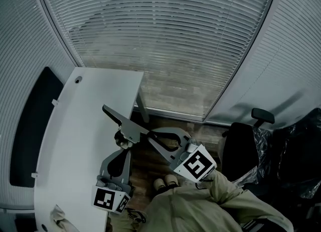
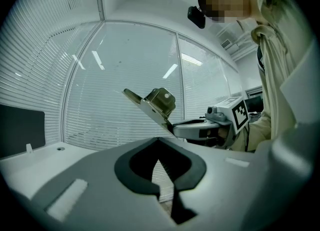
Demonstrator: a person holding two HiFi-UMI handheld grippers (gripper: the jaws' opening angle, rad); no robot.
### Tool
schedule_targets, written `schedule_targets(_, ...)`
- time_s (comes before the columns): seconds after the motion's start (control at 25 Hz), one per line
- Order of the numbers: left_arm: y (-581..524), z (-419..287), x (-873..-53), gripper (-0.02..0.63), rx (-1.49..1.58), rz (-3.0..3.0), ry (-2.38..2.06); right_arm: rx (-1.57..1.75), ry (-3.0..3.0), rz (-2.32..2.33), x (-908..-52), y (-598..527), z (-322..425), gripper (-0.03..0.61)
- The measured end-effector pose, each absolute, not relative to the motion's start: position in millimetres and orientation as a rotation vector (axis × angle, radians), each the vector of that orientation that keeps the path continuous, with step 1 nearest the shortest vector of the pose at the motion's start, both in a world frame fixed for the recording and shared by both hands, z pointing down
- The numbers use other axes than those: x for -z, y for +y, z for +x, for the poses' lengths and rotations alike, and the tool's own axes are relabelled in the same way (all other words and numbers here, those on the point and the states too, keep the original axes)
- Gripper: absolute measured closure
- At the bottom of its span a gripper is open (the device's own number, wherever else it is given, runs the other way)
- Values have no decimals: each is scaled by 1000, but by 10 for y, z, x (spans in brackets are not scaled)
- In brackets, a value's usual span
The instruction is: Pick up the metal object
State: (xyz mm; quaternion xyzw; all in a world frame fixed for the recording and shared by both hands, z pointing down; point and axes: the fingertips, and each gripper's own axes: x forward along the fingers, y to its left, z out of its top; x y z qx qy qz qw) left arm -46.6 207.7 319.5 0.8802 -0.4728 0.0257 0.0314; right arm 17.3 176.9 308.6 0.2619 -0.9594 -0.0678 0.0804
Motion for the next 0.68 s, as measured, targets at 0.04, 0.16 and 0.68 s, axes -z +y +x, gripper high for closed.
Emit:
schedule_targets(0.04,2072,-465,-3195,607,-81,2713,-1454,207,-2870,786,-3082,1765,173,541)
schedule_targets(0.16,2049,-457,-3189,607,-83,2720,-1450,212,-2876,792,-3061,1741,173,541)
schedule_targets(0.68,1976,-519,-3133,607,-79,2727,-1475,231,-2884,790,-3025,1666,142,541)
